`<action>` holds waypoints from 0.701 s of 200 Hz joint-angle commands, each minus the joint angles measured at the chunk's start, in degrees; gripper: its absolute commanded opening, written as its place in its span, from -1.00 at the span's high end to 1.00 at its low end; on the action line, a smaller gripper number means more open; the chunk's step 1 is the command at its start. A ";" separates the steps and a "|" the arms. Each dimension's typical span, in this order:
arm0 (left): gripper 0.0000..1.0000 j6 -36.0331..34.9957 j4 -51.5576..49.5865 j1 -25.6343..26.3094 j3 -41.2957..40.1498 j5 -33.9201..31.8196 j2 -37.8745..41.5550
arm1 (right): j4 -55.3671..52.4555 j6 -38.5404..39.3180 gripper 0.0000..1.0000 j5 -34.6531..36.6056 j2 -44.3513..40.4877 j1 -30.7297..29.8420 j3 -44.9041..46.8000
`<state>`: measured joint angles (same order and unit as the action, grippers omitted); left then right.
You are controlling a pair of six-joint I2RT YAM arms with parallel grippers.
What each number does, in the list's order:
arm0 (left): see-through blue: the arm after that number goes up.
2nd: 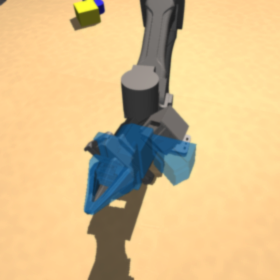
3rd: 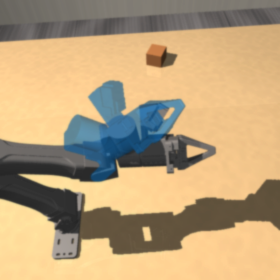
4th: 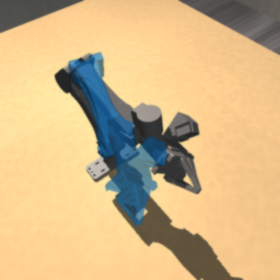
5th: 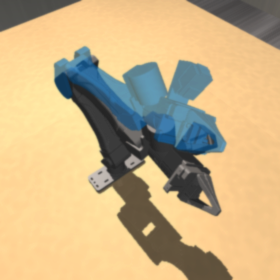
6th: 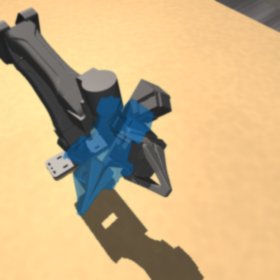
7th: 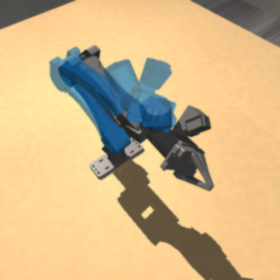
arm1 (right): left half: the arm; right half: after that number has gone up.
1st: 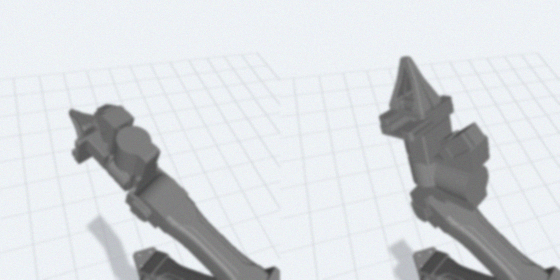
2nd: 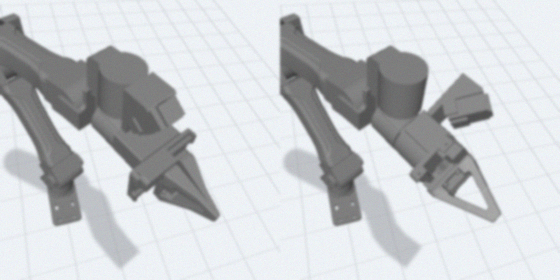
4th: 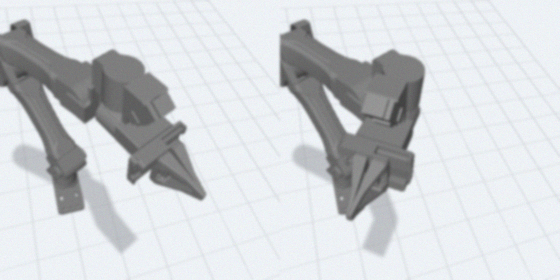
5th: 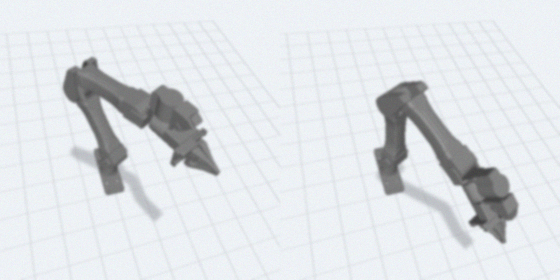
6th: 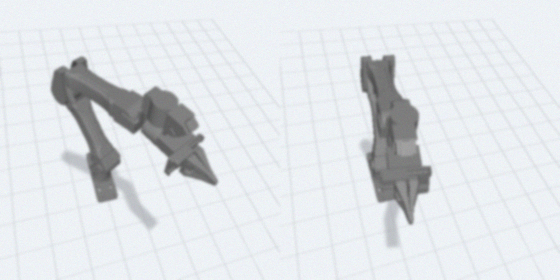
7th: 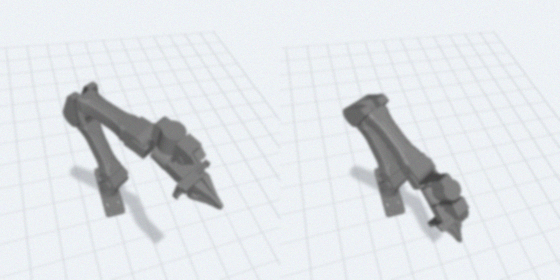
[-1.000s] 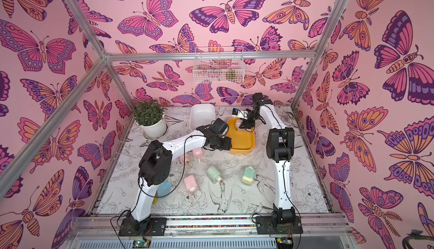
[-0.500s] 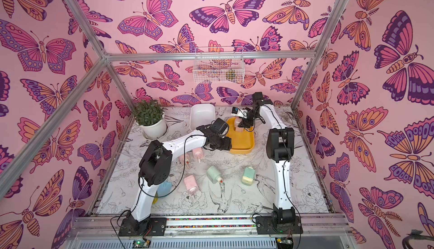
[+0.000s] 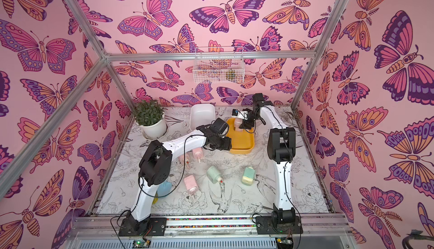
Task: Place the pencil sharpeners by color into the storage box
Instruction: Place the pencil sharpener in the storage box.
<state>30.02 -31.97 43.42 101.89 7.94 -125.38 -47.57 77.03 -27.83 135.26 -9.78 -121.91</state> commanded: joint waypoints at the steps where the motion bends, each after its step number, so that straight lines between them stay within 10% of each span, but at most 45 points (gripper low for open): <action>1: -0.32 -1.65 -3.73 0.09 0.43 -0.21 -1.30 | 2.08 2.62 -0.54 3.72 -3.92 0.00 2.24; 140: -0.35 -3.47 -5.38 -0.26 0.44 -1.94 -0.39 | 9.52 2.51 -0.66 6.67 -6.25 -0.50 6.61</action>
<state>28.38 -32.64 43.42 102.15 7.27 -125.38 -37.04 78.50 -21.50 131.79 -9.89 -116.01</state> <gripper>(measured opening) 0.667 0.830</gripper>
